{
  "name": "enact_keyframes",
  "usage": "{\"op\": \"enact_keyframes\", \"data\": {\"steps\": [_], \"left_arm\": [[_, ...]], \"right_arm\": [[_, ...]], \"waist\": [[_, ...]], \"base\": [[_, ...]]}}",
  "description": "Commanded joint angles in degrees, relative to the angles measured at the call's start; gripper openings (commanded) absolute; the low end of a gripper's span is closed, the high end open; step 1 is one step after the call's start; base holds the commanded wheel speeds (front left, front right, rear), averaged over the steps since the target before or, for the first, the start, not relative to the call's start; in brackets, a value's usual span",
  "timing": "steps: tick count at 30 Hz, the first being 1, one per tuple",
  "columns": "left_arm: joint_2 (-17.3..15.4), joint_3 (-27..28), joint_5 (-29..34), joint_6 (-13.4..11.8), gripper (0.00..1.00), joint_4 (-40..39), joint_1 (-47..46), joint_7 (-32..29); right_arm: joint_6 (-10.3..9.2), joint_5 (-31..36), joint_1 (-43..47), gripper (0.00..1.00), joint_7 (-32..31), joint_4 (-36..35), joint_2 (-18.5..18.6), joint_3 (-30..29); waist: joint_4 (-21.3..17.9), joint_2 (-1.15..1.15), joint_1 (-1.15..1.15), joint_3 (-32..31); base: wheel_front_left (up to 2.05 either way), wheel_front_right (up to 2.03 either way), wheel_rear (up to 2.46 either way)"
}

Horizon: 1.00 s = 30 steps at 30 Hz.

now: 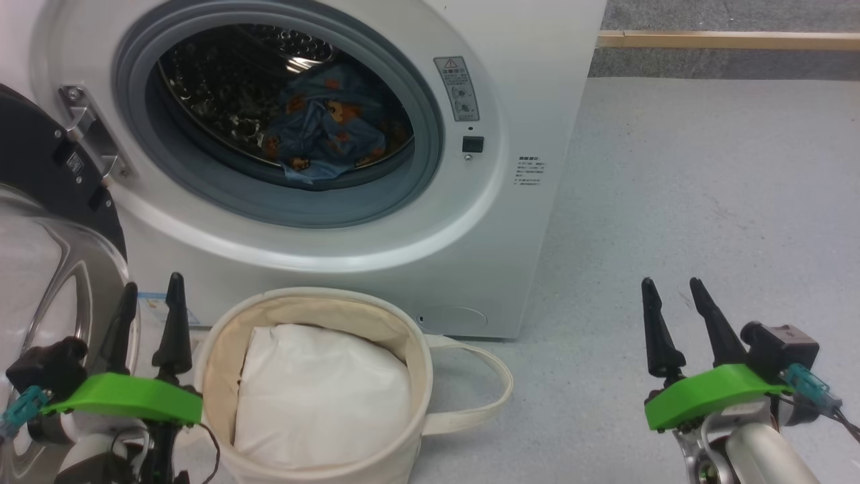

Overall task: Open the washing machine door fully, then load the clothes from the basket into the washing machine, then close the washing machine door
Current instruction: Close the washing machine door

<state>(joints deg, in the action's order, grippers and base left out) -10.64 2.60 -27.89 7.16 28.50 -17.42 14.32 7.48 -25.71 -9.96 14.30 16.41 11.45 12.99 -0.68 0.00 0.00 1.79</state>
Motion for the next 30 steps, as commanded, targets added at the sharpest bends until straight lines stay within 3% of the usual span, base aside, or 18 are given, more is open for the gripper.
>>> {"op": "enact_keyframes", "data": {"steps": [1,13,30], "left_arm": [[-1.5,2.1,-0.2,0.3,1.00,-1.8,-1.4,0.7],[-1.3,2.2,-1.0,0.3,1.00,-1.4,-1.4,0.7],[-1.0,1.9,-1.3,0.3,1.00,-1.5,-1.0,0.7]], "right_arm": [[0.01,0.1,-0.6,1.00,0.7,-2.1,0.7,1.1],[0.01,-0.3,-0.7,1.00,0.7,-2.2,0.8,1.6],[0.01,-0.7,-0.8,1.00,0.7,-2.1,0.7,2.2]], "waist": [[0.0,0.00,0.00,0.0],[0.0,0.00,0.00,-0.3],[0.9,0.00,0.00,-0.6]], "base": [[0.00,0.00,0.00],[-0.77,0.50,0.27],[-1.99,1.84,0.15]]}}
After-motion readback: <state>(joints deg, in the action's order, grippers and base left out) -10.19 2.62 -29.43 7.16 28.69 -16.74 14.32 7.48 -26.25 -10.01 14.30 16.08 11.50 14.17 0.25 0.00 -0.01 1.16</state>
